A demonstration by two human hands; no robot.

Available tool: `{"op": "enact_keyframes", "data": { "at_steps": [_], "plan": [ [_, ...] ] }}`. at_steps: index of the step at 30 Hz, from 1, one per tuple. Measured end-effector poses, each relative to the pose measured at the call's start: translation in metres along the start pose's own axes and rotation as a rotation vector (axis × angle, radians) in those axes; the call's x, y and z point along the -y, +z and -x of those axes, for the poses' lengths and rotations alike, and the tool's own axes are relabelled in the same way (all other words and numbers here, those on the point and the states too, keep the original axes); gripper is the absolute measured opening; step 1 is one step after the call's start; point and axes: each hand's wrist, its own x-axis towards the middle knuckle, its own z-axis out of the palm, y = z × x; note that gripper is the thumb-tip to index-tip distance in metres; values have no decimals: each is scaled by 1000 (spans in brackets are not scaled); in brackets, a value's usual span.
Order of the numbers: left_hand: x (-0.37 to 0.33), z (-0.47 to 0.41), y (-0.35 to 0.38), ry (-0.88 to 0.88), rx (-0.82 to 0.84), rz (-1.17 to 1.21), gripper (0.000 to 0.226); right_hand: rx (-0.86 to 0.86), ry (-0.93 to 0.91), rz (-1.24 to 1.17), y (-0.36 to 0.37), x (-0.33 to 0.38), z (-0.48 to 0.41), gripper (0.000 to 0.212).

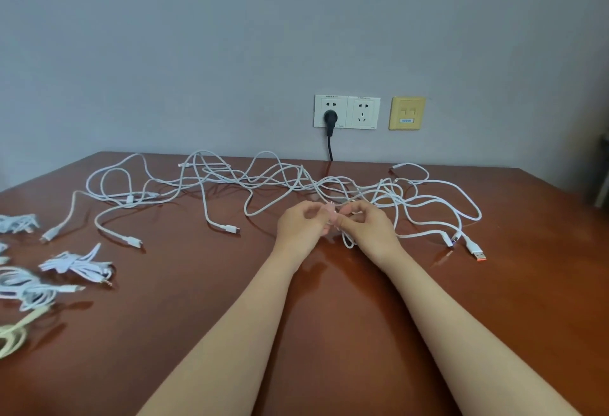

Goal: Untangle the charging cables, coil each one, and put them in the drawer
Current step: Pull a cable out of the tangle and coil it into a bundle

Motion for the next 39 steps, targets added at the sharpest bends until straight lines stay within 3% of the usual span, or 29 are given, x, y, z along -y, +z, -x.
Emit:
{"op": "enact_keyframes", "data": {
  "at_steps": [4, 6, 10, 16, 22, 32, 36, 39],
  "plan": [
    [2, 12, -12, 6, -136, 28, 7, -13, -20, 115, 7, 9, 12, 37],
    [2, 18, -19, 12, -172, 65, 14, 25, -32, 105, 12, 16, 19, 32],
    [-4, 27, -32, 21, -245, 210, 20, 158, -5, -225, 23, 25, 34, 8],
    [-10, 41, -64, 43, -265, 198, 12, 243, 32, -221, 44, 35, 50, 18],
    [-22, 47, -125, 116, -147, -435, 31, 114, 30, -165, 80, 48, 55, 27],
    [-61, 53, -218, 192, 86, -1205, 38, 59, -43, -274, 166, 89, 67, 26],
    [-72, 54, -242, 201, 147, -1332, 34, 76, -27, -325, 186, 99, 65, 26],
    [-75, 53, -253, 149, 142, -1228, 30, 135, -34, -392, 202, 109, 63, 26]
  ]
}}
